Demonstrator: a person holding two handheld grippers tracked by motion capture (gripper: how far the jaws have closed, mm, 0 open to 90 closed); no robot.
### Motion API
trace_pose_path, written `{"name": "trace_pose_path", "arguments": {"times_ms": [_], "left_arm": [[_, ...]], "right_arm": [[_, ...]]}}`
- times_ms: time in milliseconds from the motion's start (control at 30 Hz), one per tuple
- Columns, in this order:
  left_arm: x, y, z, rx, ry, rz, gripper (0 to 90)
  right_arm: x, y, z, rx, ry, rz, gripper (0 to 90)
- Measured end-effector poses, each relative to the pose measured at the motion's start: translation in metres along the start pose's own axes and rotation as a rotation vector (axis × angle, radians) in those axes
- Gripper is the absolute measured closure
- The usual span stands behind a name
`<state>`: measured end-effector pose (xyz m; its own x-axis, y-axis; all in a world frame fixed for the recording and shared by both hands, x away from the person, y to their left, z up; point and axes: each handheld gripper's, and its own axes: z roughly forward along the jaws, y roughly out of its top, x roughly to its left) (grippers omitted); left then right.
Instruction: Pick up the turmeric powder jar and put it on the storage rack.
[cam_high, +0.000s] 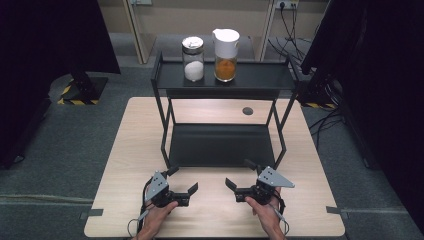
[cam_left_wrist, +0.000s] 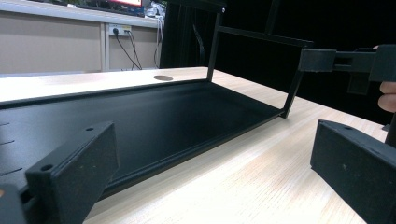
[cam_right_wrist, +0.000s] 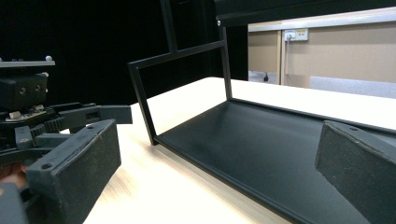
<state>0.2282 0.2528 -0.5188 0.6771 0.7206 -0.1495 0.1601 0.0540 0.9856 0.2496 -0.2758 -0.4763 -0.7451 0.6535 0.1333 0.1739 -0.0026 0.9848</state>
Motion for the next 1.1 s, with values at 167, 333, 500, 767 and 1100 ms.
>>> {"name": "trace_pose_path", "arguments": {"times_ms": [167, 333, 500, 767, 1100], "left_arm": [[-0.0004, 0.0002, -0.0012, -0.005, 0.002, -0.004, 0.3], [-0.0001, -0.0001, -0.0004, -0.003, 0.005, -0.01, 0.3], [-0.0008, -0.0004, -0.0014, -0.003, 0.007, -0.004, 0.3], [-0.0022, -0.0004, -0.0023, -0.008, 0.011, 0.002, 0.3], [-0.0024, -0.0005, -0.0026, -0.008, 0.011, 0.0, 0.3]], "right_arm": [[-0.0005, -0.0038, 0.002, 0.016, -0.002, 0.005, 0.5], [-0.0017, -0.0059, 0.0018, 0.017, -0.004, 0.011, 0.5], [-0.002, -0.0067, 0.0002, 0.015, -0.01, 0.017, 0.5], [-0.0023, -0.0073, -0.0011, 0.011, -0.013, 0.018, 0.5], [-0.0034, -0.0086, -0.001, 0.016, -0.018, 0.025, 0.5]]}}
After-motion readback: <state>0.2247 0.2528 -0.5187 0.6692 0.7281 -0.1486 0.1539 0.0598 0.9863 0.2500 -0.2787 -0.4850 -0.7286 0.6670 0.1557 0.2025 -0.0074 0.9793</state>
